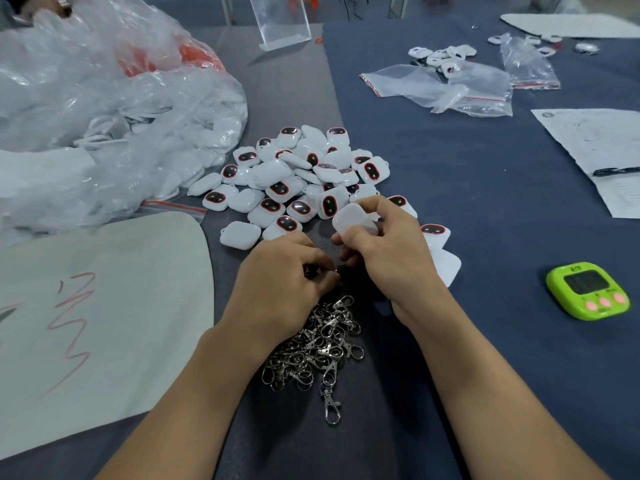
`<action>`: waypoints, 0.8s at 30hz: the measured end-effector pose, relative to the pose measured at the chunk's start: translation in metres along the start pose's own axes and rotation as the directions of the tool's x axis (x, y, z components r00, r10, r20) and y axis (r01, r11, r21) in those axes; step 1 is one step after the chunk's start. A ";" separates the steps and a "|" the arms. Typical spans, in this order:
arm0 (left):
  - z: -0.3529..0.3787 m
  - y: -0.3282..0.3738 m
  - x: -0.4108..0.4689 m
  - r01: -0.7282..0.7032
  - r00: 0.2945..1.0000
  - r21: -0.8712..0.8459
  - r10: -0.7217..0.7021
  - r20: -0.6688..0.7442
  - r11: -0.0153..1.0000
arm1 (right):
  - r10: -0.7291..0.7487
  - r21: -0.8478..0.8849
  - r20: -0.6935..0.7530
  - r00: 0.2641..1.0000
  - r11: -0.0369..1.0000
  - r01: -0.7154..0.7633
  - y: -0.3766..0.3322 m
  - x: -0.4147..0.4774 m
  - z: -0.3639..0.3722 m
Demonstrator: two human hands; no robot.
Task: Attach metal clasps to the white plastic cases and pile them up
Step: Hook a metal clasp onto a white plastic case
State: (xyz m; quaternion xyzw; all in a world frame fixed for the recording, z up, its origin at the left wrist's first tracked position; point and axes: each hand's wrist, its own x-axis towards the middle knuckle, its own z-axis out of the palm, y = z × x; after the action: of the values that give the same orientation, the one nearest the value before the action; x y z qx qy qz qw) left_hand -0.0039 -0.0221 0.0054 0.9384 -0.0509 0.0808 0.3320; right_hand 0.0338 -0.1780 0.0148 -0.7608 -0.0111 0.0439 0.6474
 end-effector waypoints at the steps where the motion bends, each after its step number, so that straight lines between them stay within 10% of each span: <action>1: 0.000 0.000 -0.001 -0.011 1.000 0.025 0.012 -0.025 1.000 | 0.010 0.010 0.020 1.000 1.000 -0.010 -0.002 -0.001 0.000; 10: -0.003 0.005 -0.004 0.074 0.961 -0.232 -0.131 -0.242 0.970 | 0.090 0.125 0.033 0.995 0.988 -0.093 -0.005 -0.003 0.001; 18: -0.006 -0.004 0.006 0.204 0.904 -0.455 -0.346 -0.253 0.867 | 0.030 0.568 0.340 0.940 0.790 -0.231 -0.007 -0.004 0.002; 24: -0.011 -0.007 0.007 0.191 0.929 -0.605 -0.342 -0.144 0.773 | 0.061 0.331 0.309 0.949 0.928 -0.168 -0.011 -0.005 0.001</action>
State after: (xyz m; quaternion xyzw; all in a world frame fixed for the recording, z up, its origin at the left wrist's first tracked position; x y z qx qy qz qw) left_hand 0.0027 -0.0102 0.0113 0.7719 0.1029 0.1288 0.6141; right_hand 0.0296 -0.1759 0.0260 -0.6163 -0.0540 0.1957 0.7609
